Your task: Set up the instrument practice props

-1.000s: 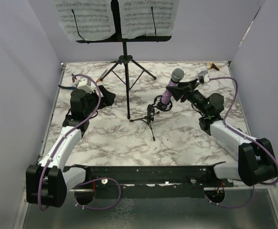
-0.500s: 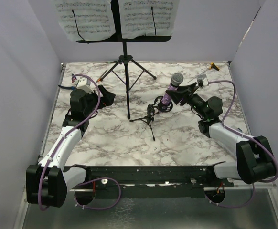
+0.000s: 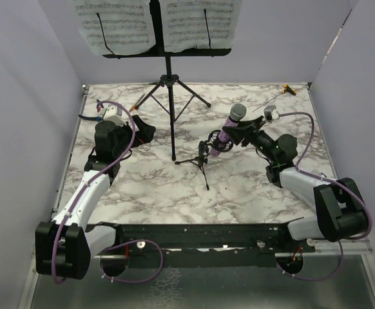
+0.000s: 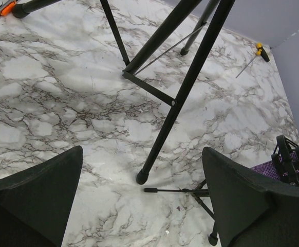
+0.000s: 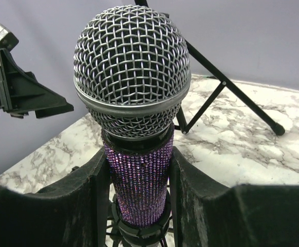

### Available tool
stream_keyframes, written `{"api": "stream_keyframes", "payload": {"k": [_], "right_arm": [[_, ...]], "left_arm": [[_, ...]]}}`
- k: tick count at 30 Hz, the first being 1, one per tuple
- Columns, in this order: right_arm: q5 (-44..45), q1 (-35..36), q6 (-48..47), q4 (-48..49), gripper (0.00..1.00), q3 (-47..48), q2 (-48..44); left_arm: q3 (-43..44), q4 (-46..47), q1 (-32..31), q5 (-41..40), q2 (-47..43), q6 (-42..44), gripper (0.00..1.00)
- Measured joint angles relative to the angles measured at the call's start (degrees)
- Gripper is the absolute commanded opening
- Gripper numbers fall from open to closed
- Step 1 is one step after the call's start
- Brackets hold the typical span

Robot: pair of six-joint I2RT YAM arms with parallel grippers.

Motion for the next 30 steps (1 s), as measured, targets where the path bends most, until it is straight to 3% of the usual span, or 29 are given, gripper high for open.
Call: {"api": "stream_keyframes", "payload": {"k": [9,14,30], "right_arm": [[-1.3,0.0,1.0,2.6,0.01,-2.6,1.8],[-1.8,0.1,1.4,3.8,0.08,-3.3,2.6],[-2.0,0.1,1.3,-2.3,0.68,-2.7,-1.4]], "left_arm": [[0.0,0.1,0.2,0.2,0.0,-0.1,0.98],[0.0,0.4,0.3,0.5,0.1,-0.2,0.98],[-0.4,0.5,0.5,1.0,0.2,-0.4,0.99]]}}
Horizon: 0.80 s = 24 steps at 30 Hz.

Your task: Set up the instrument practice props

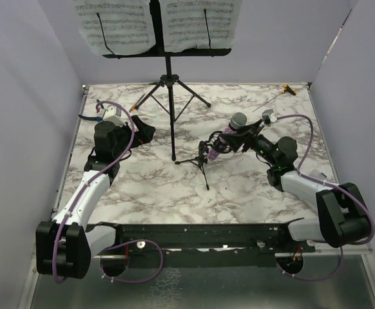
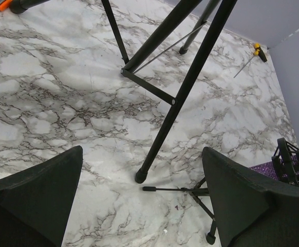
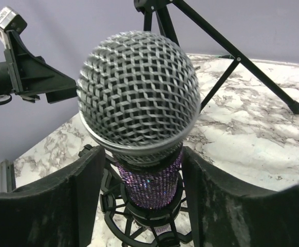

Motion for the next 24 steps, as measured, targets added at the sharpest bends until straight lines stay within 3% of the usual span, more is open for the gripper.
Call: {"api": "stream_keyframes", "payload": {"k": [13,24], "right_arm": [[6.8,0.0,-0.9,-12.1,0.95,1.9,-10.7],[17.1,0.0,-3.3,-23.4,1.0,4.7,-19.4]], "left_arm": [[-0.1,0.3,0.1,0.2,0.7,-0.2,0.99],[-0.1,0.8,0.1,2.0,1.0,-0.6,0.99]]}}
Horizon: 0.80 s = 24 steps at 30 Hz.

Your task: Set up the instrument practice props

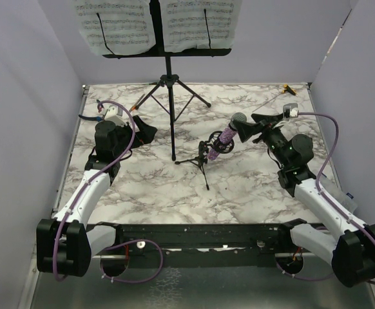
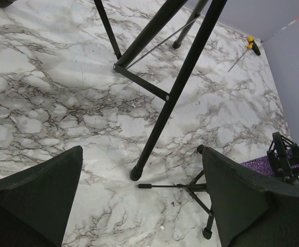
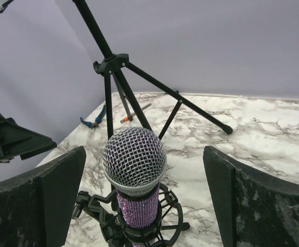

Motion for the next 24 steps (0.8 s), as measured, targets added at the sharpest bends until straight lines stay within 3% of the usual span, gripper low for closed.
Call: {"api": "stream_keyframes", "payload": {"k": [24], "right_arm": [[6.7,0.0,-1.2,-12.6,1.0,8.6,-0.8]], "left_arm": [[-0.2,3.7,0.0,8.9,1.3,-1.5,0.99]]}}
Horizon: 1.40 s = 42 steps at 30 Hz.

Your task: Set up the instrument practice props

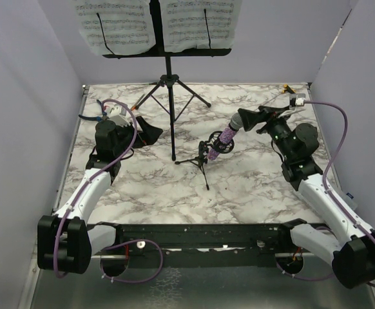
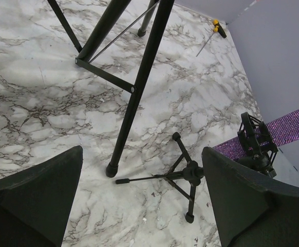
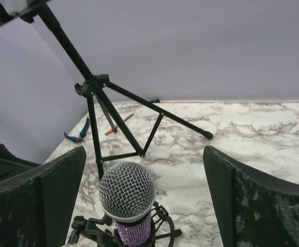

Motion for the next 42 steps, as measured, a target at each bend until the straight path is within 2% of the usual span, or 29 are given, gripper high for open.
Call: {"api": "stream_keyframes", "payload": {"k": [7,13,19,23,28,34,42], "right_arm": [[2.4,0.0,0.7,-4.8,1.0,7.0,1.0],[3.9,-1.1,2.5,-8.8,1.0,9.1,4.0],[2.8,-7.8,6.1,-11.6,1.0,8.7,5.7],[1.4,-13.7,8.2,-11.7,1.0,7.4,5.6],[1.4,-17.5,9.2,-12.7,1.0,3.7,4.4],[3.6,-18.2,9.6,-12.9,1.0,-1.7,2.5],[13.9,-18.2,9.0,-12.2,1.0,-13.8,-4.8]], "left_arm": [[0.0,-1.2,-0.1,-0.5,0.0,0.4,0.99],[1.0,-5.5,-2.1,-5.7,-0.1,3.3,0.99],[2.8,-10.2,-6.4,-14.1,-1.5,7.9,0.99],[3.8,-12.3,-10.9,-23.1,-2.5,9.8,0.99],[3.8,-12.9,-16.1,-32.0,-3.0,10.0,0.99],[2.5,-7.4,-16.2,-37.6,-2.8,9.8,0.99],[-6.0,5.7,-16.2,-38.1,-3.5,12.2,0.99]]}}
